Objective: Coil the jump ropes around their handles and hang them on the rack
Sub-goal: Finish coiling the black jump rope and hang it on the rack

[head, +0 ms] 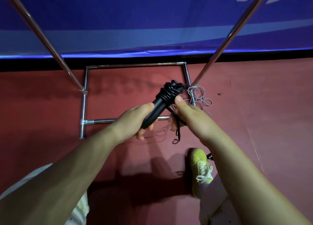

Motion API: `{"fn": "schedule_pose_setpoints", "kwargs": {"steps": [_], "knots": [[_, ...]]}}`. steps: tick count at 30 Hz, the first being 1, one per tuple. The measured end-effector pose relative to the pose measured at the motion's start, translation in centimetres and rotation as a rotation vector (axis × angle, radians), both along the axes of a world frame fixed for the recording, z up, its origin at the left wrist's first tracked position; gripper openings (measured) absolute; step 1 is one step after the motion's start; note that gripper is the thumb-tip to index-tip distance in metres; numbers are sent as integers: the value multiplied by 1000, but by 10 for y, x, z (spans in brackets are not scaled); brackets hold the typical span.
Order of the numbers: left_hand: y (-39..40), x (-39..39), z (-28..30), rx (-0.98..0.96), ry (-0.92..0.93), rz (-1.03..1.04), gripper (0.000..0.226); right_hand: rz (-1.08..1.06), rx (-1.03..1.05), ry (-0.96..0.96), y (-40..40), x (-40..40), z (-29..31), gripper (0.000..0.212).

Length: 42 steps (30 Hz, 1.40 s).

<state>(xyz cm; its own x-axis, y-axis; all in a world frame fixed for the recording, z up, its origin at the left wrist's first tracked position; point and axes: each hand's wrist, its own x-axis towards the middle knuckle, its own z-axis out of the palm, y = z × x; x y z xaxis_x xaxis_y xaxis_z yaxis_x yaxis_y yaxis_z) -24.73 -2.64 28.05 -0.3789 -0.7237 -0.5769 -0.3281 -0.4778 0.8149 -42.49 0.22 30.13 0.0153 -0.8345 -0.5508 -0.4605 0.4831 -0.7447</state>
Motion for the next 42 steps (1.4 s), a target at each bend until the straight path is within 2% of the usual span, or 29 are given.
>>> {"fn": "schedule_pose_setpoints", "kwargs": {"steps": [2, 4, 6, 7, 9, 13, 19, 21, 24, 27, 31, 34, 36, 37, 39, 42], "knots": [[-2, 0, 1, 38, 2, 65, 45, -19, 3, -103, -1, -2, 2, 68], [-5, 0, 2, 89, 36, 96, 47, -4, -13, -137, 0, -2, 4, 40], [-6, 2, 3, 157, 100, 87, 51, 15, -65, -44, 1, -2, 2, 11], [-6, 3, 4, 188, 134, 80, 54, 28, -102, 11, 1, -3, -1, 9], [-7, 5, 5, 239, 191, 75, 57, 48, -168, 80, 1, -3, 0, 11], [-9, 7, 7, 308, 251, 109, 58, 86, -212, 146, 0, -4, 3, 31], [-9, 5, -8, -13, -36, 65, 37, 34, -209, 8, 3, 1, 4, 33], [-9, 6, -11, -70, -62, 64, 31, -5, -177, -64, 2, 4, 1, 34], [-12, 6, -11, -111, -79, 84, 32, -124, -97, -216, -1, 8, 1, 49], [-10, 5, -13, -165, -78, 57, 30, -209, -55, -282, -1, 13, 0, 38], [-9, 3, -15, -234, -95, 25, 37, -311, -119, -99, 3, 25, -3, 38], [-9, 7, -17, -236, -51, 11, 47, -333, -205, -58, 4, 31, 0, 34], [-8, 8, -12, -113, 79, 2, 48, -315, -287, -80, 4, 30, 3, 30], [-8, 10, -8, 25, 194, 10, 48, -295, -316, -123, 4, 29, 4, 33], [-8, 12, 0, 302, 411, -25, 63, -244, -320, -237, 4, 25, 4, 35], [-7, 16, 3, 514, 587, -160, 77, -155, -294, -339, 7, 22, 0, 24]]}}
